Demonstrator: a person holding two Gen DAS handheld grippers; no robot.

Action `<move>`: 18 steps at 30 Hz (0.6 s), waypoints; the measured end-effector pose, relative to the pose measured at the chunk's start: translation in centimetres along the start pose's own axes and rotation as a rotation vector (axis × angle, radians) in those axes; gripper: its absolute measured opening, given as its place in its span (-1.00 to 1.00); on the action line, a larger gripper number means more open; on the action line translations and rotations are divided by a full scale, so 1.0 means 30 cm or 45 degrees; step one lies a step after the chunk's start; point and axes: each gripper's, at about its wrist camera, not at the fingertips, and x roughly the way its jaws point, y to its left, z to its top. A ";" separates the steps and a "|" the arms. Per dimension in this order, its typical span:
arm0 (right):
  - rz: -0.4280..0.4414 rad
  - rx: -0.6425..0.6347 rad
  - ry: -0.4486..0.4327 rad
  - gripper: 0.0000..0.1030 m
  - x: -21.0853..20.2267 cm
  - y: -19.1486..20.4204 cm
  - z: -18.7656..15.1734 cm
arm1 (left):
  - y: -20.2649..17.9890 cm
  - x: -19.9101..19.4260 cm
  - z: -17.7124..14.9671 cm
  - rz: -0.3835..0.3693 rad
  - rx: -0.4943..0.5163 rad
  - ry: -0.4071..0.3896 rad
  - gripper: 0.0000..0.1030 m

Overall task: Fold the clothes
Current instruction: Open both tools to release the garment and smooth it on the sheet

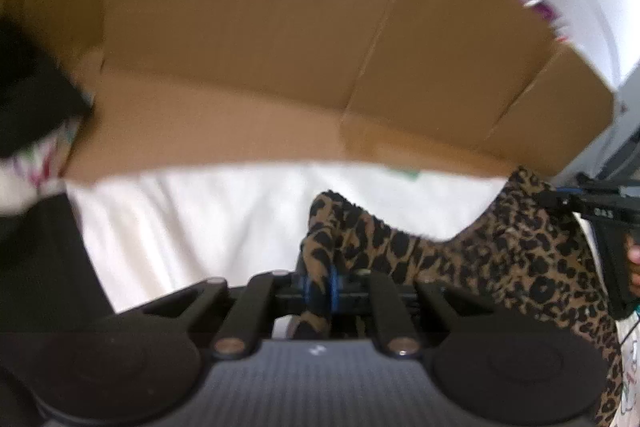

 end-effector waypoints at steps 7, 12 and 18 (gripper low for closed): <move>-0.001 0.098 0.030 -0.14 0.003 -0.048 -0.043 | 0.021 -0.029 -0.018 0.098 -0.038 -0.008 0.03; 0.010 0.128 0.003 -0.12 -0.086 -0.060 -0.093 | 0.022 -0.127 -0.026 0.110 -0.044 -0.041 0.09; 0.015 0.094 -0.007 -0.05 -0.228 -0.096 -0.177 | 0.014 -0.254 -0.088 0.108 -0.013 -0.052 0.09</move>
